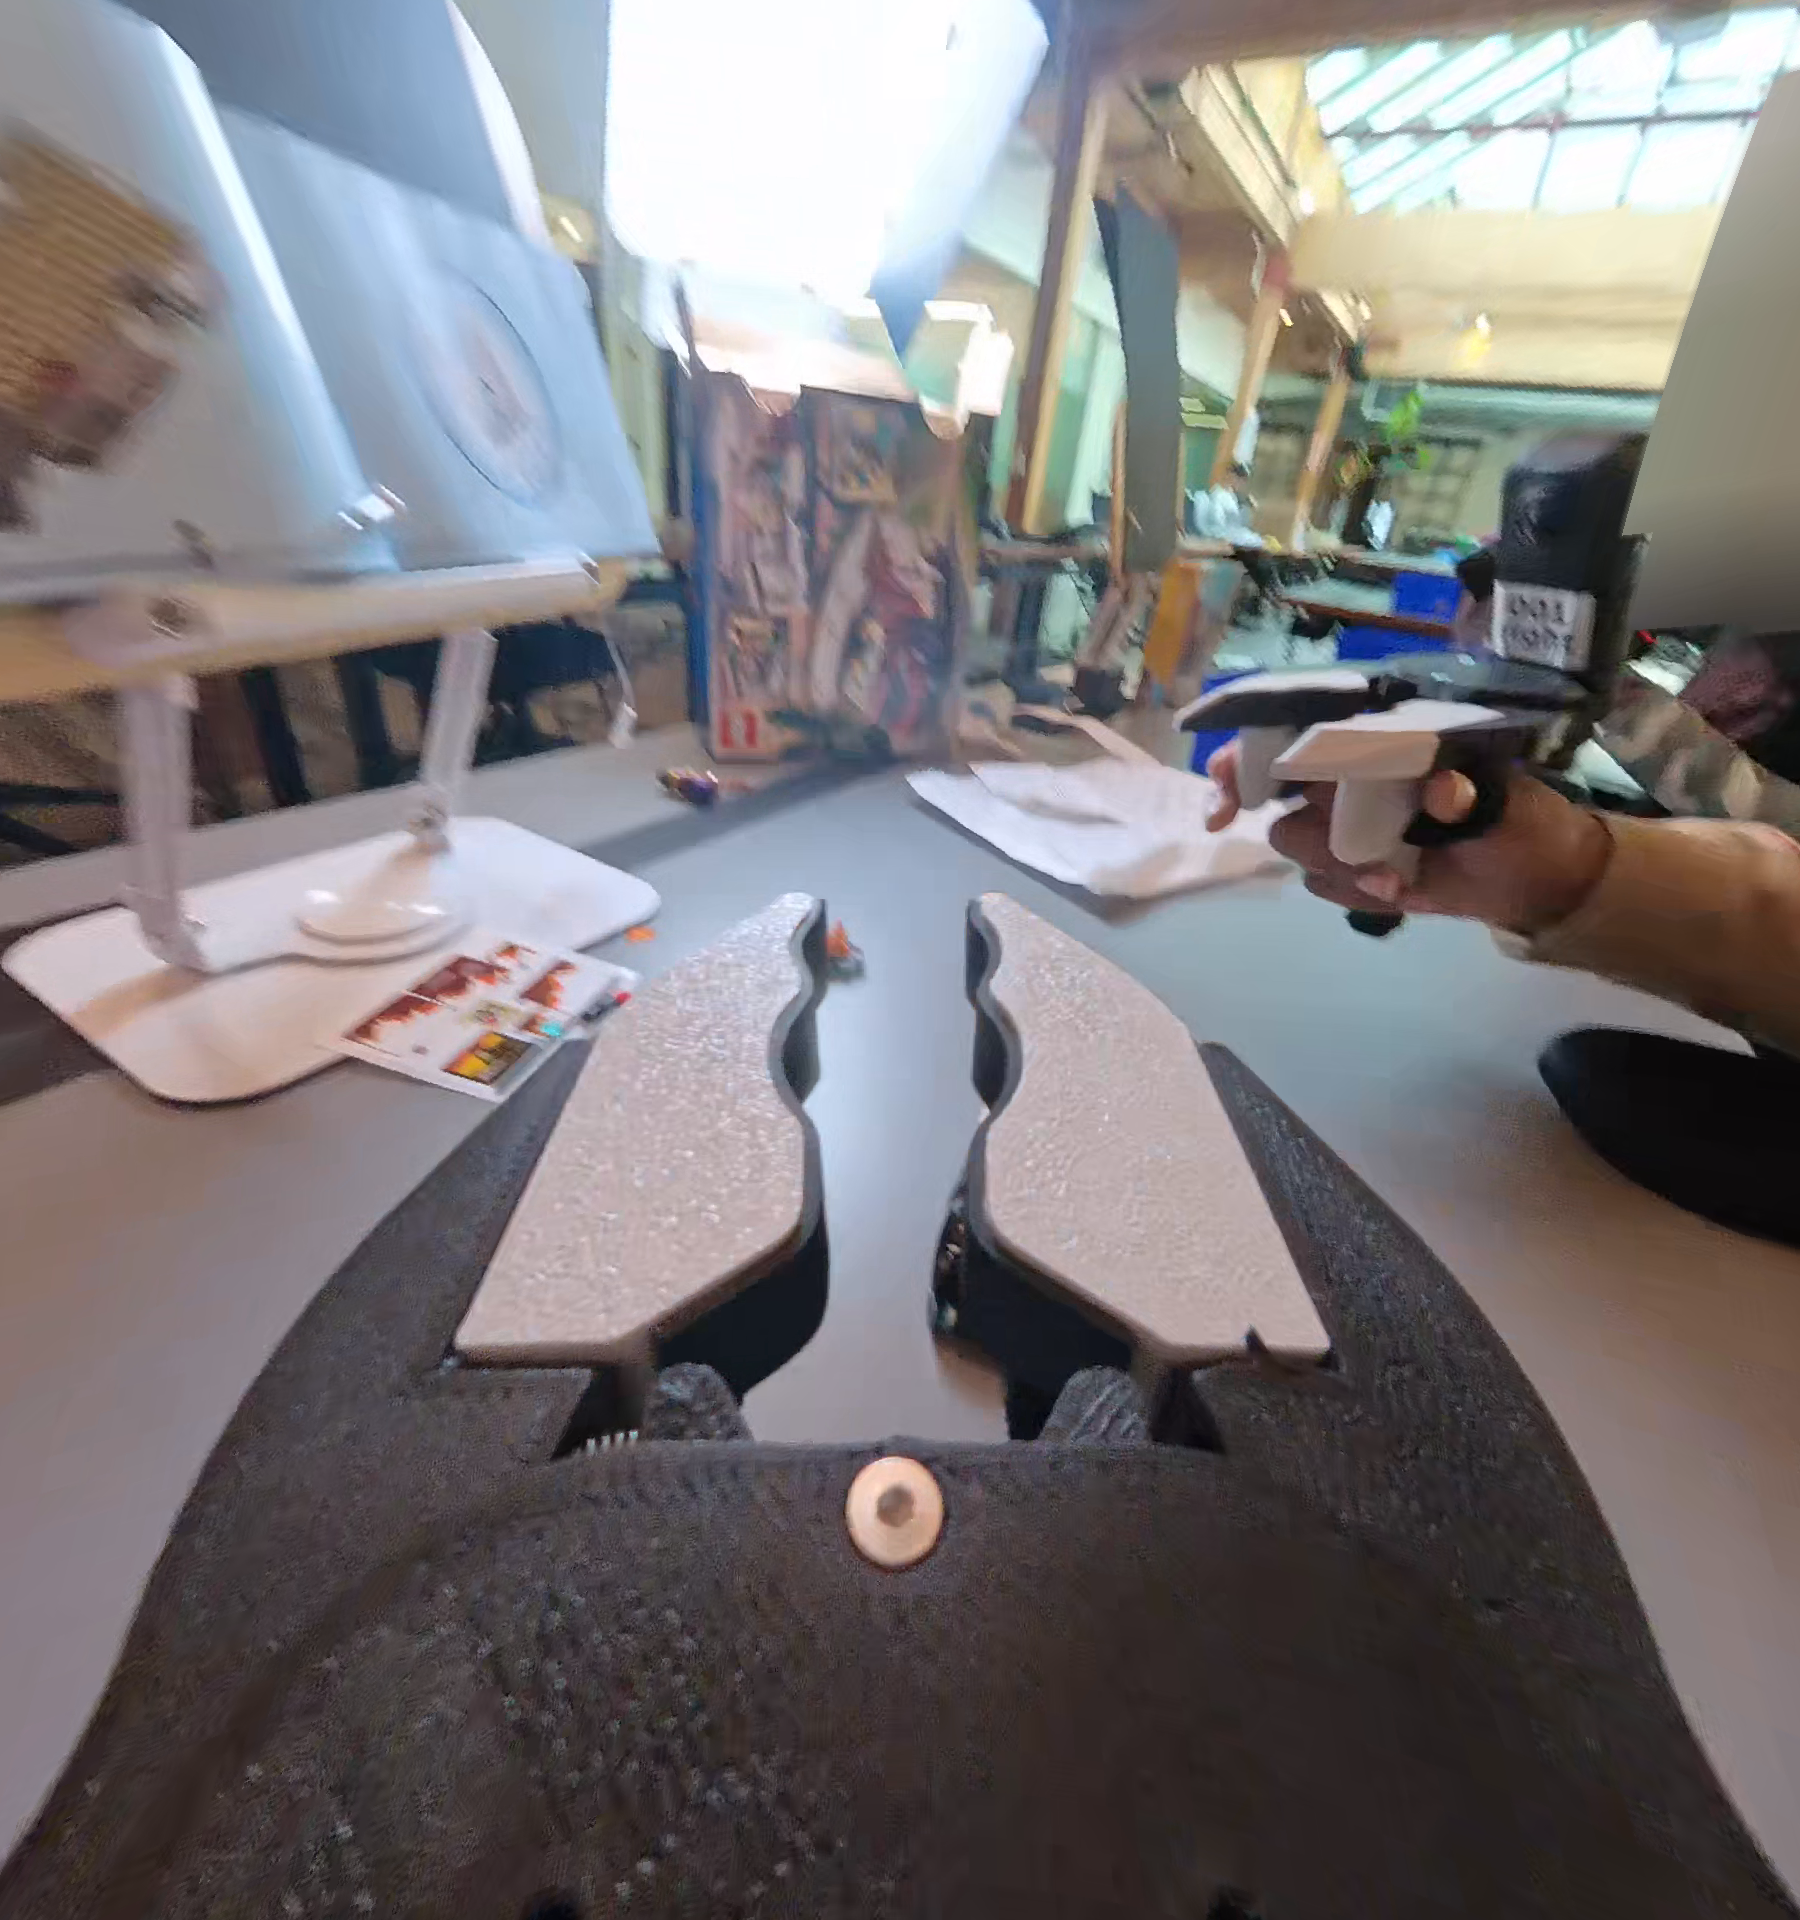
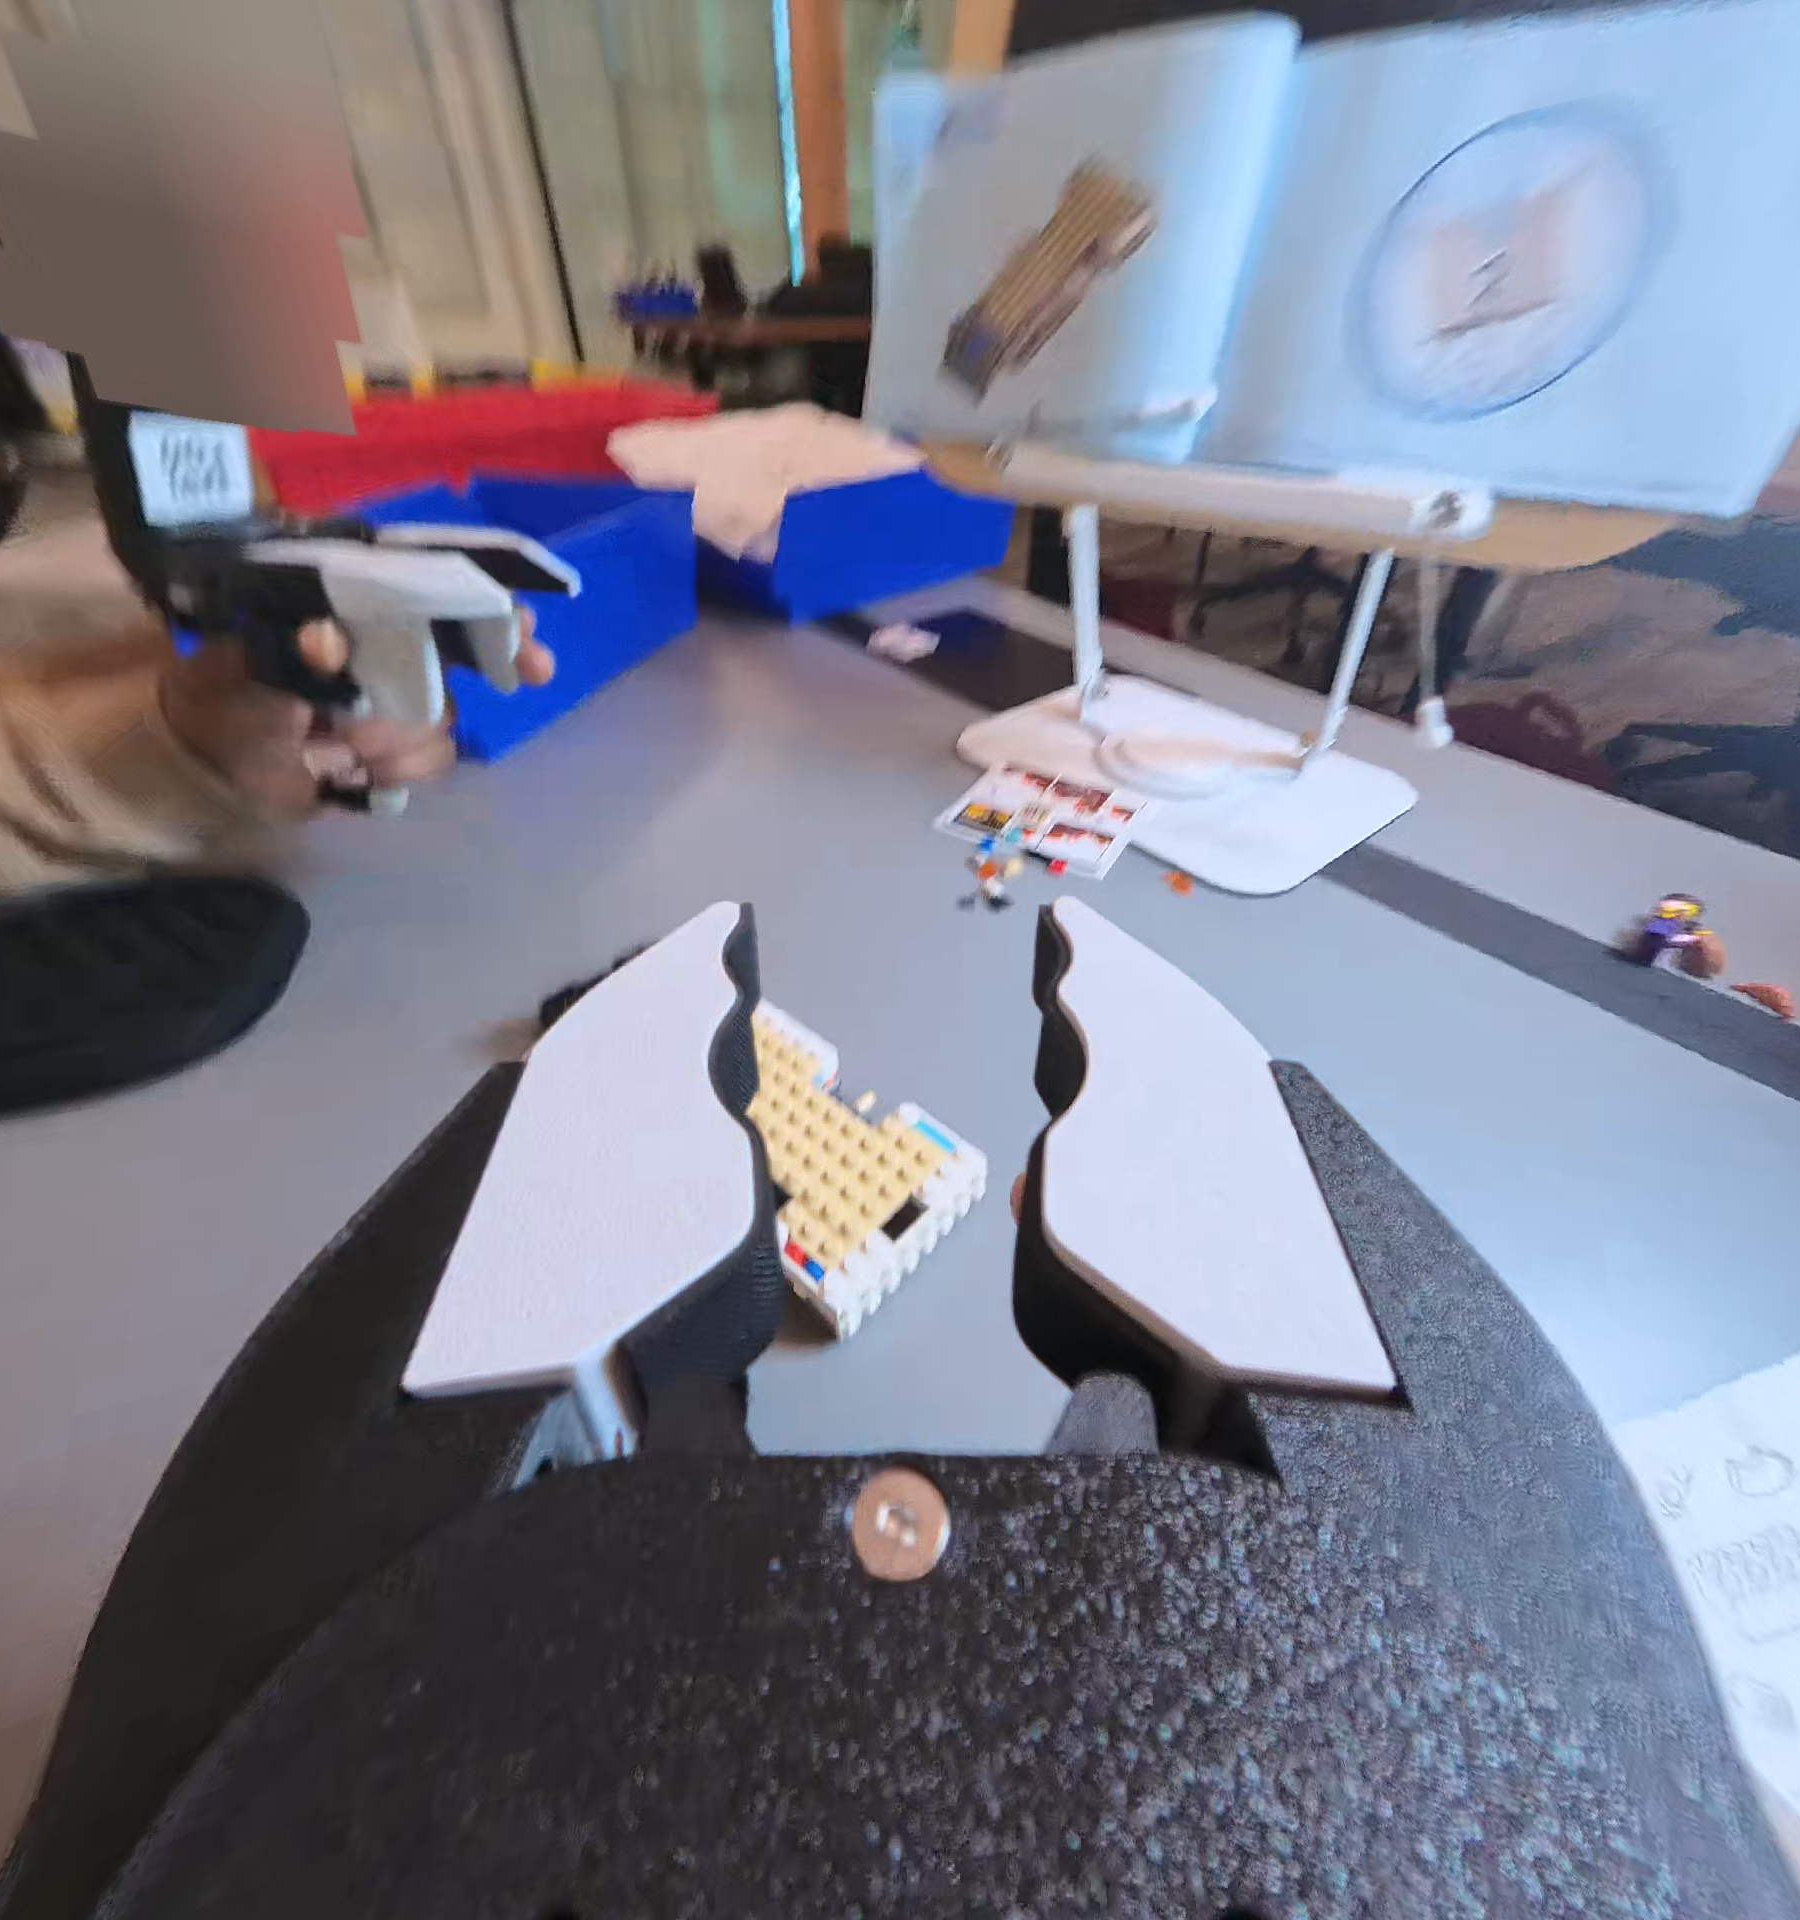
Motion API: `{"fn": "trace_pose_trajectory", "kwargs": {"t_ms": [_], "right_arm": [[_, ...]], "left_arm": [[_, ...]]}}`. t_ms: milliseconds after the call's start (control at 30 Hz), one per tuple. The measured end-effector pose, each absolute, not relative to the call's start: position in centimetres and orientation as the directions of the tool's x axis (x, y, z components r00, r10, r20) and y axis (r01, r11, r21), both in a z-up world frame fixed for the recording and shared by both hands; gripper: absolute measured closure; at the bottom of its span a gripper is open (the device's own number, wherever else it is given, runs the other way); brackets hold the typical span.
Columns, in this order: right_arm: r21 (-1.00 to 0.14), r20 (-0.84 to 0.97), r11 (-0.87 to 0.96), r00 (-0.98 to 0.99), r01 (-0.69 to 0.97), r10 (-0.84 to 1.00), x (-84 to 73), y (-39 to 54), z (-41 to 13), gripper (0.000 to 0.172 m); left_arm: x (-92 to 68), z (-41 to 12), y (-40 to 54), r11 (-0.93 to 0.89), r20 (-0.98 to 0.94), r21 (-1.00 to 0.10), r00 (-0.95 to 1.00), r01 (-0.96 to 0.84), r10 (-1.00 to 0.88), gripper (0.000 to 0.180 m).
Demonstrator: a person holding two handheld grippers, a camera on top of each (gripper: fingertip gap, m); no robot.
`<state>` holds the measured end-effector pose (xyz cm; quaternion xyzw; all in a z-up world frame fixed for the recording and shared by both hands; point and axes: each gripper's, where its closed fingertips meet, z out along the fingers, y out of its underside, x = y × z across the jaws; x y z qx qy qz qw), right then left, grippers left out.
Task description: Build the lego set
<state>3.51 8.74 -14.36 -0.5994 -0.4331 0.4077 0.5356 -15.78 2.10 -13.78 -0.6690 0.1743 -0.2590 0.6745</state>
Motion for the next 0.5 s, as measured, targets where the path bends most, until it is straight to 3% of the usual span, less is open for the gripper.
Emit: {"fn": "trace_pose_trajectory", "kwargs": {"t_ms": [167, 367, 500], "right_arm": [[-1.000, -0.002, 0.004, 0.416, -0.013, 0.909, 3.0, 10.6, -11.2, 0.134], [-0.986, -0.124, -0.053, 0.474, -0.160, 0.872, 0.6, 13.9, -10.7, 0.169], [-0.970, -0.199, -0.106, 0.469, -0.218, 0.860, 0.2, 15.9, -11.5, 0.172]], "left_arm": [[-19.3, -11.7, 2.0, 0.133, 0.027, -0.987, 0.918, 0.087, -0.395, 0.180], [-20.8, -12.0, 2.2, 0.154, 0.114, -0.971, 0.923, 0.181, -0.368, 0.179], [-21.5, -11.9, 2.3, 0.140, 0.217, -0.945, 0.887, 0.295, -0.407, 0.174]]}}
